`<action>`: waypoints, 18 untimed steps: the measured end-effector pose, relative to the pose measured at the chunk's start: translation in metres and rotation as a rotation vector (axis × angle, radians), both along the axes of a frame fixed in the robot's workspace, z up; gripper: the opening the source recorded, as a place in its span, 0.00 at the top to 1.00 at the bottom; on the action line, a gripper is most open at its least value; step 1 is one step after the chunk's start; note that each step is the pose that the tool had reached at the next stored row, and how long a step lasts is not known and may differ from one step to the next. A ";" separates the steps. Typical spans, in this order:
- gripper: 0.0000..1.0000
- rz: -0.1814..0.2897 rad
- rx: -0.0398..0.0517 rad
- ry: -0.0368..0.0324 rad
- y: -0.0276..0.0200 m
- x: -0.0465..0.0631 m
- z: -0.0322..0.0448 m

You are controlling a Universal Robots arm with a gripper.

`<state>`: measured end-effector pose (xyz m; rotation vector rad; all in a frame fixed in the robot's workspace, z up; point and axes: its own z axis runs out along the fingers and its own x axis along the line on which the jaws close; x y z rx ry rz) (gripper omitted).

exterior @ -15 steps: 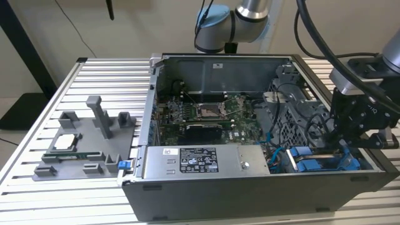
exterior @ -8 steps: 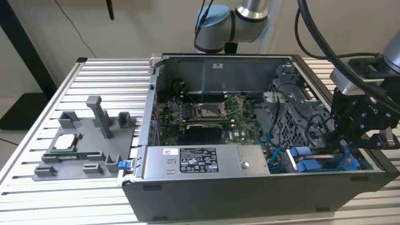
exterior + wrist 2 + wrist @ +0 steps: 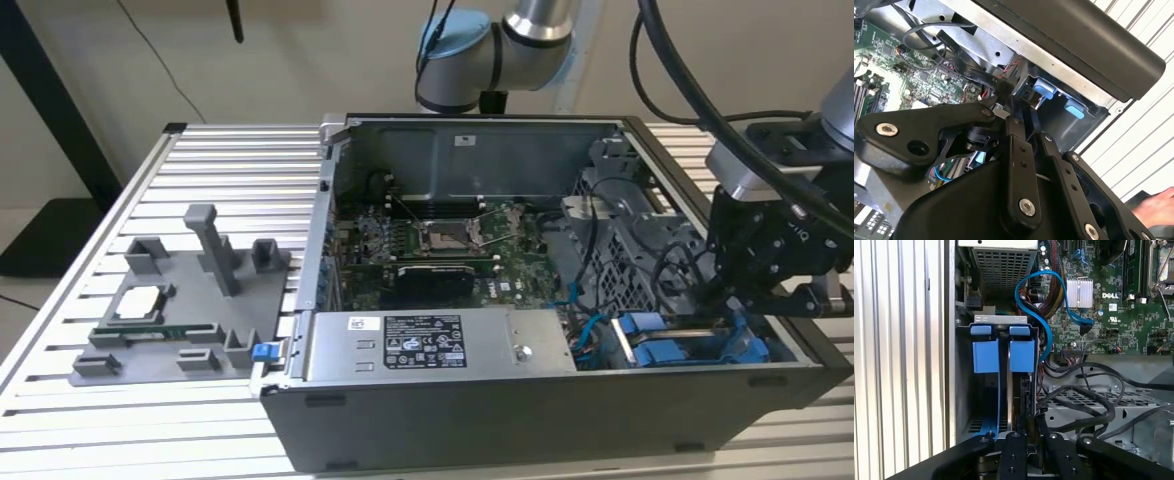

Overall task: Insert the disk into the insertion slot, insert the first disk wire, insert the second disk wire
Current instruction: 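Insert the second disk wire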

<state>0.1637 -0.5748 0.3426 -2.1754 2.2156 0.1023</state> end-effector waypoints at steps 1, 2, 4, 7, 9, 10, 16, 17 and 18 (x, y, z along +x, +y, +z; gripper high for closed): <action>1.00 0.000 0.0003 -0.0012 0.0000 0.000 -0.0001; 1.00 0.000 0.0003 -0.0036 0.0000 0.000 -0.0003; 1.00 0.000 -0.0001 -0.0100 0.0000 -0.001 -0.0012; 1.00 0.000 -0.0004 -0.0147 0.0001 -0.002 -0.0026; 1.00 0.000 0.0000 -0.0155 0.0000 -0.003 -0.0037; 1.00 0.000 -0.0003 -0.0158 0.0000 -0.003 -0.0042; 1.00 0.000 -0.0045 -0.0182 0.0001 -0.004 -0.0129; 1.00 0.000 -0.0044 -0.0181 0.0000 -0.004 -0.0136; 1.00 0.000 -0.0040 -0.0183 0.0000 -0.004 -0.0137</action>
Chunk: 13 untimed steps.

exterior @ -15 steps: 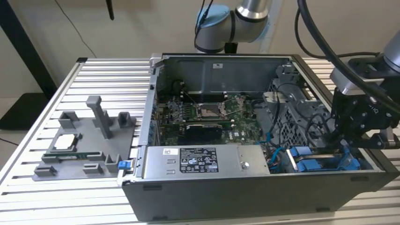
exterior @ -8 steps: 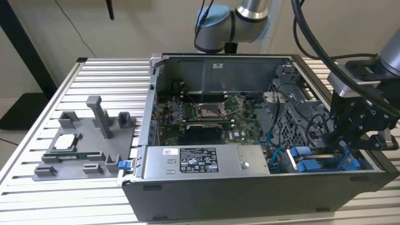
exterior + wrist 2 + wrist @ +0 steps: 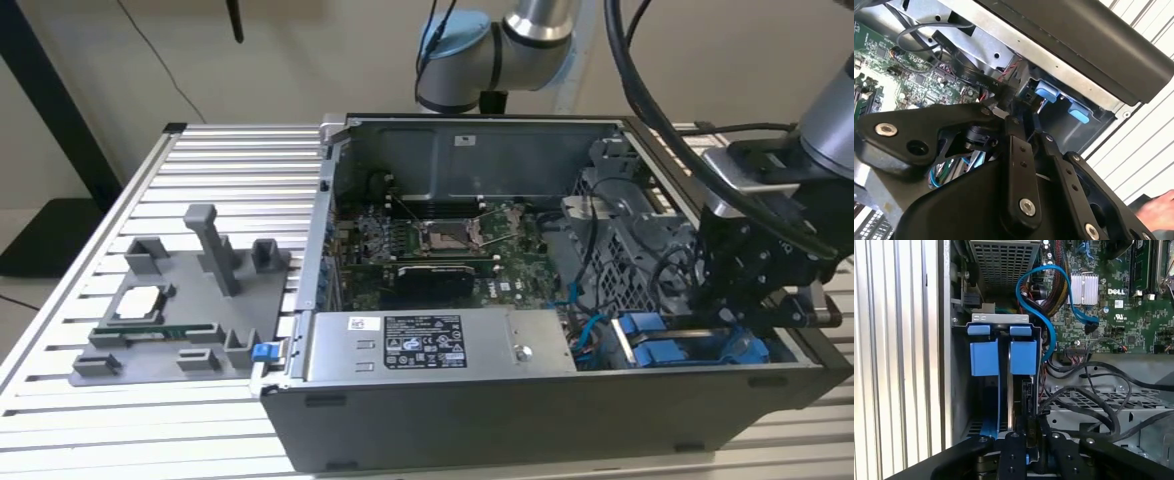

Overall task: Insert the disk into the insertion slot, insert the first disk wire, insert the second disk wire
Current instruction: 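Insert the second disk wire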

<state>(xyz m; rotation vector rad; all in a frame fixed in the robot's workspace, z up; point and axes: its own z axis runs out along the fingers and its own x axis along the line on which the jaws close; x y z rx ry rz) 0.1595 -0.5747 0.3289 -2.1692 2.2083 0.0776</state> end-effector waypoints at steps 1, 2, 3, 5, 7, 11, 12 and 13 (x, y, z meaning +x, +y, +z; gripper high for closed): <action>1.00 0.000 0.0001 0.0000 0.0000 0.000 0.0000; 0.00 0.000 0.0003 0.0000 0.0000 0.000 0.0008; 0.00 0.000 0.0010 -0.0001 0.0000 0.000 0.0025; 0.00 0.000 0.0004 0.0000 0.0000 0.000 0.0102; 0.00 0.000 0.0002 0.0000 0.0000 0.000 0.0188; 0.00 0.000 -0.0002 0.0000 0.0000 0.000 0.0366; 0.00 0.000 0.0000 0.0000 0.0000 0.000 0.0403; 0.00 0.000 -0.0002 0.0000 0.0000 0.000 0.0436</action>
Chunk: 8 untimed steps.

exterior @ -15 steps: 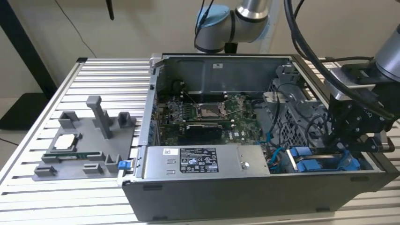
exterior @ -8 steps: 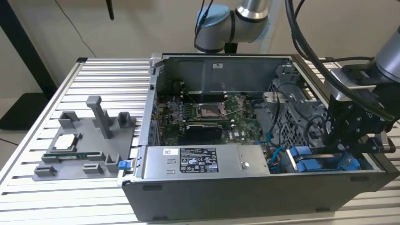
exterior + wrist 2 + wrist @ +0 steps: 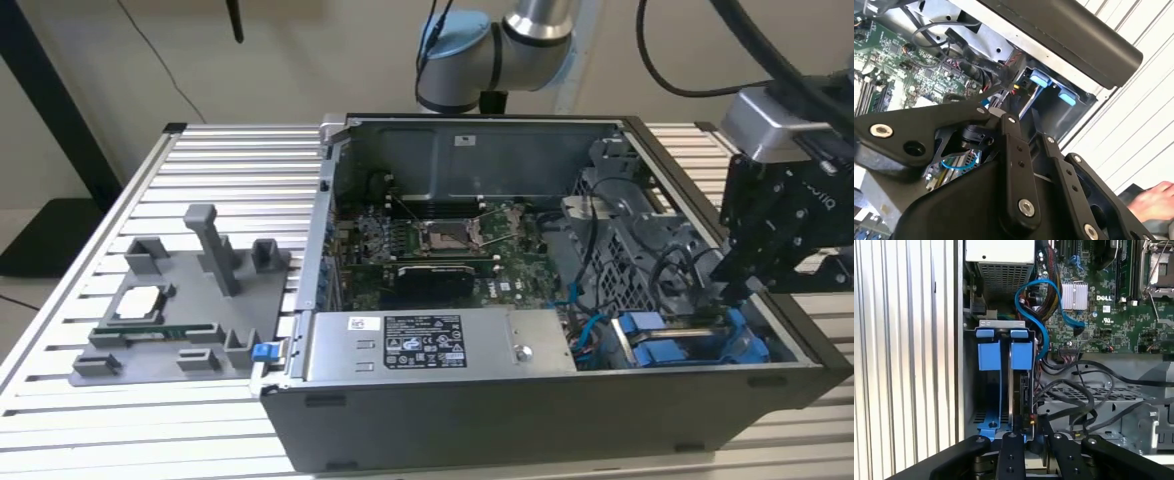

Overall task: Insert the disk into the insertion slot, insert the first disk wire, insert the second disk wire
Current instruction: 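Insert the second disk wire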

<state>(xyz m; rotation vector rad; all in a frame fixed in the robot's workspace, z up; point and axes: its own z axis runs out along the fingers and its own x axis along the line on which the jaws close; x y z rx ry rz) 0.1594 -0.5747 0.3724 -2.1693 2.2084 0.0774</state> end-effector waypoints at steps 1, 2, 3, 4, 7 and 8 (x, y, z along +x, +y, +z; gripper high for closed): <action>0.00 0.000 -0.0001 0.0000 0.0000 0.000 0.0029; 0.00 0.000 0.0002 0.0000 0.0002 0.000 0.0054; 0.00 0.000 0.0000 -0.0006 0.0006 0.000 0.0069; 0.00 0.000 0.0003 -0.0024 0.0013 0.000 0.0075; 0.00 0.000 0.0054 -0.0178 0.0039 0.000 0.0082; 0.00 0.000 0.0097 -0.0250 0.0049 0.000 0.0082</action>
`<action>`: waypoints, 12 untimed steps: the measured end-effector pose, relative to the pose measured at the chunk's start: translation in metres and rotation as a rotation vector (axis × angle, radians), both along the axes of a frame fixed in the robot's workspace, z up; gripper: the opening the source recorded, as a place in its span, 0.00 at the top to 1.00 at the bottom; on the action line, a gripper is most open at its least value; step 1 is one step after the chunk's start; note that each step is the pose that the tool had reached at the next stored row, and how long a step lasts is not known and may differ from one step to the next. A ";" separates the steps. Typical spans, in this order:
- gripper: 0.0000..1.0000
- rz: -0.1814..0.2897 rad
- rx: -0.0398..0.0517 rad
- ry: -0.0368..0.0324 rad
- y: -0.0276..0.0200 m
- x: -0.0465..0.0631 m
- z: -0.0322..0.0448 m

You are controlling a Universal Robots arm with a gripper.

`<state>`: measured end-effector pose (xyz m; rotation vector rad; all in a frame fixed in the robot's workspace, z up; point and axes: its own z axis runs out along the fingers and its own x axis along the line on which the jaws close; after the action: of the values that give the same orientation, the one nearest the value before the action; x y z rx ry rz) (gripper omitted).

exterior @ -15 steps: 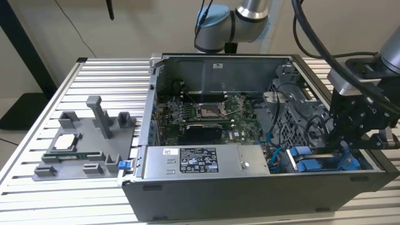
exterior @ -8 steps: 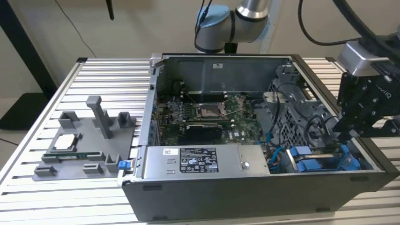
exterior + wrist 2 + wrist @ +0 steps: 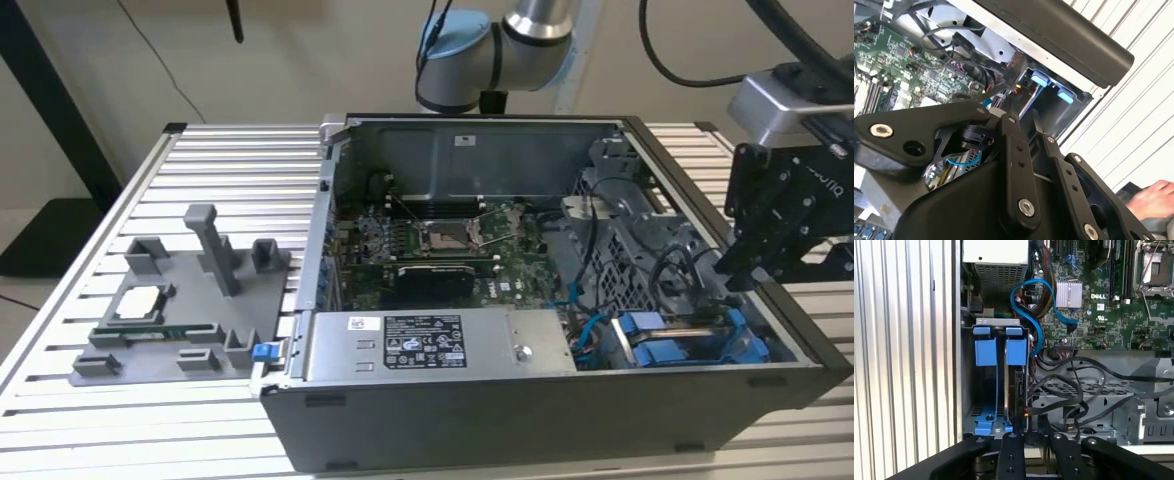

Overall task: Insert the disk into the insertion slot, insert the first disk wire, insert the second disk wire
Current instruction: 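Insert the second disk wire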

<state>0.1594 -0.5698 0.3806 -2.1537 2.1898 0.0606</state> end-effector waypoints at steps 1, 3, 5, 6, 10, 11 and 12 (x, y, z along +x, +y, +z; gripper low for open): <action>0.00 0.000 0.0041 -0.0068 0.0010 0.000 0.0001; 0.00 0.001 0.0146 -0.0187 0.0028 0.000 0.0001; 0.00 0.002 0.0264 -0.0273 0.0037 0.000 0.0000; 0.00 0.003 0.0326 -0.0308 0.0038 0.000 0.0000; 0.00 0.013 0.0497 -0.0347 0.0037 0.003 -0.0005; 0.00 0.016 0.0511 -0.0354 0.0038 0.004 -0.0007; 0.00 0.018 0.0518 -0.0367 0.0038 0.005 -0.0010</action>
<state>0.1639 -0.5660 0.3796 -2.1304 2.1249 0.0774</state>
